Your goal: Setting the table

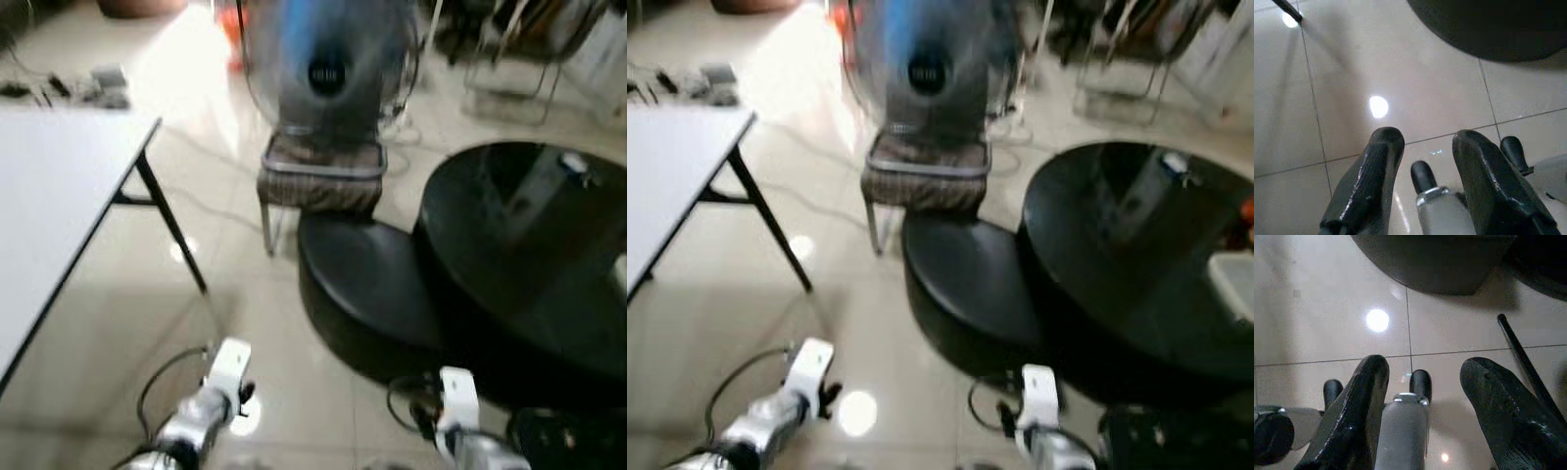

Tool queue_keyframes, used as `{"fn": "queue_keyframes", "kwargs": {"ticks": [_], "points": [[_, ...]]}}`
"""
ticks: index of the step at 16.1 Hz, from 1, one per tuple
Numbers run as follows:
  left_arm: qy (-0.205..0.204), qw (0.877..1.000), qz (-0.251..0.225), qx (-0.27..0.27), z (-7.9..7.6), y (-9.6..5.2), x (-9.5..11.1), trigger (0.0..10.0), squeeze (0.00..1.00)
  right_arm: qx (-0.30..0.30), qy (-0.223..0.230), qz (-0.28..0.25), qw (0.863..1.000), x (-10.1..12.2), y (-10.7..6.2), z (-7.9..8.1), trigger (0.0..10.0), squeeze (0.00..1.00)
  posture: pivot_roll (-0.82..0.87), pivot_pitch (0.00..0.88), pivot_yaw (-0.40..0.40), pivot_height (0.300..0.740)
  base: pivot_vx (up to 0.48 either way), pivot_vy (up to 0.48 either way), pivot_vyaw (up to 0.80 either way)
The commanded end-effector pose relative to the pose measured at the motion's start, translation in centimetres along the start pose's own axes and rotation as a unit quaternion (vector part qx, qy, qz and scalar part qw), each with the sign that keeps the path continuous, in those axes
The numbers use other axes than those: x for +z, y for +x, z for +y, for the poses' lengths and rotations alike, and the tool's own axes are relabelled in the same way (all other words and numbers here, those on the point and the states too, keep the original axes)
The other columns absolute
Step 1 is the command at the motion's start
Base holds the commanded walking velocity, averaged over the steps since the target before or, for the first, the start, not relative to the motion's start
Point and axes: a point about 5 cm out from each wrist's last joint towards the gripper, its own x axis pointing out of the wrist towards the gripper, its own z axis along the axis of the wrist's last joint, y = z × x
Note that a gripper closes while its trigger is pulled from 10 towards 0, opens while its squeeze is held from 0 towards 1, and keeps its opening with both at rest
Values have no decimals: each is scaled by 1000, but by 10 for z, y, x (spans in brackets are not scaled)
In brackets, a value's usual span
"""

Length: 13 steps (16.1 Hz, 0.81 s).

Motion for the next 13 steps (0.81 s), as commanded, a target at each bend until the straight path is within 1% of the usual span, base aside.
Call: {"fn": "queue_keyframes", "kwargs": {"ticks": [1, 4, 6, 13], "points": [[4, 1000, 13, 9, 9, -2, -6, 10000, 0, 14, 7, 13, 1000, -4, 1, 8, 10000, 0, 70, 81, -8, 740, 0, 0, 0], [15, 1000, 15, 4, 10, -2, -5, 10000, 0, 13, 3, 6, 1000, -3, 1, 9, 10000, 0, 74, 85, -1, 740, 0, 0, 0], [16, 1000, 17, 2, 11, -2, -6, 10000, 0, 19, -3, 9, 1000, -3, 2, 11, 10000, 0, 73, 82, 1, 740, 0, 0, 0], [21, 1000, 15, 1, 13, -2, -3, 10000, 0, 21, 0, 0, 1000, 1, 2, 12, 10000, 0, 76, 68, 9, 740, 0, 0, 0]]}}
